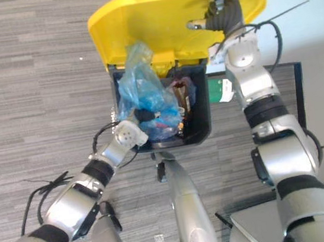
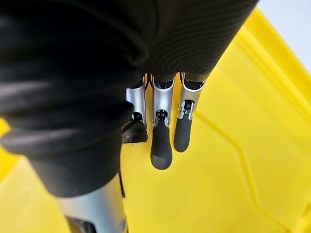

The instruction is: Gather rubbish on tea table into small bin, then transfer packed bag to large trash can.

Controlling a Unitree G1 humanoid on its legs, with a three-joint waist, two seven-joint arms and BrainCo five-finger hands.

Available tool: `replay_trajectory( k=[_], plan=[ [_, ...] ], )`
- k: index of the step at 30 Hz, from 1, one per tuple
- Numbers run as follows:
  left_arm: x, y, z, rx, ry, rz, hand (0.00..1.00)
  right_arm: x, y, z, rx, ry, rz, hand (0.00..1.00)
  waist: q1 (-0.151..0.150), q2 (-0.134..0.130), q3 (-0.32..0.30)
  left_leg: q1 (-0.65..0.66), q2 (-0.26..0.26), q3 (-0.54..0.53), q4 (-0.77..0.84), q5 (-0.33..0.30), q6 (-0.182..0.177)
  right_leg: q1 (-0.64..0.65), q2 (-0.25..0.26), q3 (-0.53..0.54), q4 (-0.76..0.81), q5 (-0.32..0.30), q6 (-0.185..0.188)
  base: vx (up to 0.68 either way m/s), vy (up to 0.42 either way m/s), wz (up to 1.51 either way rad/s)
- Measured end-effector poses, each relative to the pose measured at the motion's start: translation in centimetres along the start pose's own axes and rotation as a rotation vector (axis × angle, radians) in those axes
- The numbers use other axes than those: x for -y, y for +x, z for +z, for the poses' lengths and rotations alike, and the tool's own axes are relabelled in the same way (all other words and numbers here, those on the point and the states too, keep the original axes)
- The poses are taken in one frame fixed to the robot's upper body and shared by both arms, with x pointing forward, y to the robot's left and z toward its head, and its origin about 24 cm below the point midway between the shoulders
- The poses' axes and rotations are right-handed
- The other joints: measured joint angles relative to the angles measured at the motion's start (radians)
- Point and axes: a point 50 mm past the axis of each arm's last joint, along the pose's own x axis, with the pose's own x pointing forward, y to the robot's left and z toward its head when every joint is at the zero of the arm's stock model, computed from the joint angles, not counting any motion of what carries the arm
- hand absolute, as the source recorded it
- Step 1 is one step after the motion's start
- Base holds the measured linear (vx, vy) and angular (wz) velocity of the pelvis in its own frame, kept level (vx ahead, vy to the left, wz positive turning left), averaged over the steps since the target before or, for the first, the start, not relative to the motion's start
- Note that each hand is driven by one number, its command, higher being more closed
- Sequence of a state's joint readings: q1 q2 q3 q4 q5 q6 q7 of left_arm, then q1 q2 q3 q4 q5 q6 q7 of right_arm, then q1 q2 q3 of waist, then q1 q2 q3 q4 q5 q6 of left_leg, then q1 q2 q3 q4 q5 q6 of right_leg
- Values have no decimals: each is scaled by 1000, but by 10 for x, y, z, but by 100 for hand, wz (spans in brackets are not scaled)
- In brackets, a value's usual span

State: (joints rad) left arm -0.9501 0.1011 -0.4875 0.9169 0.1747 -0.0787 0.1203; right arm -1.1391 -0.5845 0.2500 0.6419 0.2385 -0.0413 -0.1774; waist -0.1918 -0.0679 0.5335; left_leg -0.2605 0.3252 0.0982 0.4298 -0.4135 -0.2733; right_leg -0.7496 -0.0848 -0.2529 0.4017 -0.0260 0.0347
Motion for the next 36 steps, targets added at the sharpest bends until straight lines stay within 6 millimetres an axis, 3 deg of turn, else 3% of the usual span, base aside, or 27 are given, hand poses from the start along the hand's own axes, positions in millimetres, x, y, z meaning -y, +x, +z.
replay_trajectory(
  k=[7, 22, 32, 36],
  plan=[
    [-2, 4, 9, 25, 3, -5, 0, -17, 0, 4, 10, 30, 40, 0, -12, -36, -2, 5, 0, 1, -6, 8, -7, 1, 2, 0, -1, 1, -1, 0, 0, 0],
    [5, 7, 25, 98, 279, -70, 0, -33, -2, 2, 4, 36, 112, 0, -15, -36, -2, 54, -2, 24, -32, 12, -6, 38, 3, 11, -22, 13, -18, 18, 30, -2],
    [10, 8, 61, 251, 442, -103, 0, -38, -12, -3, 21, 6, 146, 0, -3, -35, -2, 66, -7, 21, -29, 16, -6, 51, 1, 12, -17, 13, -19, 0, 0, 0],
    [13, 8, 65, 259, 457, -130, 0, -39, -13, -4, 18, 6, 155, 0, 2, -35, -3, 66, -10, 14, -24, 16, -5, 53, -6, 12, -12, 13, -19, -10, 8, 4]
  ],
)
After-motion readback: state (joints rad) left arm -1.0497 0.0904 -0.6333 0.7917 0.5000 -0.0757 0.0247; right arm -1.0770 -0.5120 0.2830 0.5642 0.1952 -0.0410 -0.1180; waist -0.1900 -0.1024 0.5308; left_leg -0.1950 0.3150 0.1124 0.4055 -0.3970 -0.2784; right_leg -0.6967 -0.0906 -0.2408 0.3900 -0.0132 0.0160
